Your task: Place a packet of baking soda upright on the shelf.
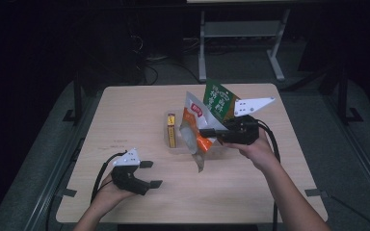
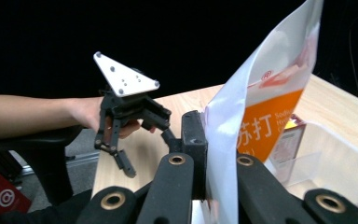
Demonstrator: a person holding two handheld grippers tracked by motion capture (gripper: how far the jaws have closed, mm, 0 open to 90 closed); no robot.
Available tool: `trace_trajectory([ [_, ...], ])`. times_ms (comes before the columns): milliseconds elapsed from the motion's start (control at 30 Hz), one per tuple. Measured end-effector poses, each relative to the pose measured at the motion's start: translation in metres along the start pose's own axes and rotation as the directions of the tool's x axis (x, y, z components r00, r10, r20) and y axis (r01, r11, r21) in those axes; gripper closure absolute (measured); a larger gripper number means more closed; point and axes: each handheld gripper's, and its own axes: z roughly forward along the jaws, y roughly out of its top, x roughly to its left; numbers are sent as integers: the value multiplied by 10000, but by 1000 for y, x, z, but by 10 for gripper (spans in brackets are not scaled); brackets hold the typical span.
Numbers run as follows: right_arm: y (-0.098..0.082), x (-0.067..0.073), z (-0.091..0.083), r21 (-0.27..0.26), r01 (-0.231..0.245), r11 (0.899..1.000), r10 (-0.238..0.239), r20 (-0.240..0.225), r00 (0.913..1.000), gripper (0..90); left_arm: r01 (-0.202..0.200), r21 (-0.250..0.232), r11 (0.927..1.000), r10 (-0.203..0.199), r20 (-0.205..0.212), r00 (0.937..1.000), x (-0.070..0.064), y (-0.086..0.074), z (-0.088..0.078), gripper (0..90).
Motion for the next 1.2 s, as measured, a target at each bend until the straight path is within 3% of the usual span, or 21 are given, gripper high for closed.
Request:
trace_trajectory([
  [500, 22, -46, 24, 780, -79, 9969, 6, 936, 9956, 900, -188, 212, 9996, 189, -75, 9998, 0, -1, 3, 181],
  [767, 26, -60, 41, 1187, -29, 9929, -138, 1397, 9901, 900, -298, 375, 9989, 303, -129, 9995, -1, -1, 4, 181],
  [1200, 20, -75, 48, 1366, -358, 9900, 128, 1654, 9861, 900, -392, 431, 9983, 401, -211, 9990, -2, -1, 5, 181],
])
